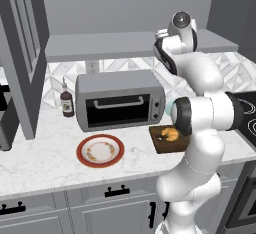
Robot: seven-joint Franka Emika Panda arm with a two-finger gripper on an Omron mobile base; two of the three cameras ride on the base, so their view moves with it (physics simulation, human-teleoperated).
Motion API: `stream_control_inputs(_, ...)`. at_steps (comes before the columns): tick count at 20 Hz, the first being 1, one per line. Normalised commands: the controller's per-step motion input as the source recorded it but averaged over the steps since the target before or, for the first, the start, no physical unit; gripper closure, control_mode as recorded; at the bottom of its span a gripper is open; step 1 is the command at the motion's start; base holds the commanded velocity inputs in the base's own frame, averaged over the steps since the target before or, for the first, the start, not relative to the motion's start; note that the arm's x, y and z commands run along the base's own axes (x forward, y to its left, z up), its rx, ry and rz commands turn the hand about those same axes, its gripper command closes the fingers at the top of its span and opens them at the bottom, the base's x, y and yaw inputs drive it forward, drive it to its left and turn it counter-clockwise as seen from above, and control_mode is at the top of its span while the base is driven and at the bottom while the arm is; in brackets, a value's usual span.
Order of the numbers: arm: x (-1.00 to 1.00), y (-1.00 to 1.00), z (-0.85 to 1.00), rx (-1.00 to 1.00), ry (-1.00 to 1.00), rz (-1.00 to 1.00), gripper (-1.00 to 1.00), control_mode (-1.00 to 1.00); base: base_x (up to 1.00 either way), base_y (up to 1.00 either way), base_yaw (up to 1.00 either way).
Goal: From the different types of pastries on the counter, select a croissant and place it on the cutting board. Then retrieve a jar of jam from the cabinet and place it alongside the croissant on the cutting board.
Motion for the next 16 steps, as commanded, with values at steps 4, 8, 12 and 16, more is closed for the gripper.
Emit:
stream_control_inputs(4,0.13,0.0,-0.26,0.0,0.0,0.0,1.0,-1.0,0.0,0.0,0.0)
stream_control_inputs(8,-0.02,0.0,-0.22,0.0,-0.01,0.0,1.0,-1.0,0.0,0.0,0.0)
stream_control_inputs(12,-0.18,0.0,-0.04,-0.03,-0.14,0.0,1.0,-1.0,0.0,0.0,0.0)
stream_control_inputs(16,-0.94,0.0,0.01,-0.07,-0.35,0.06,1.0,-1.0,0.0,0.0,0.0)
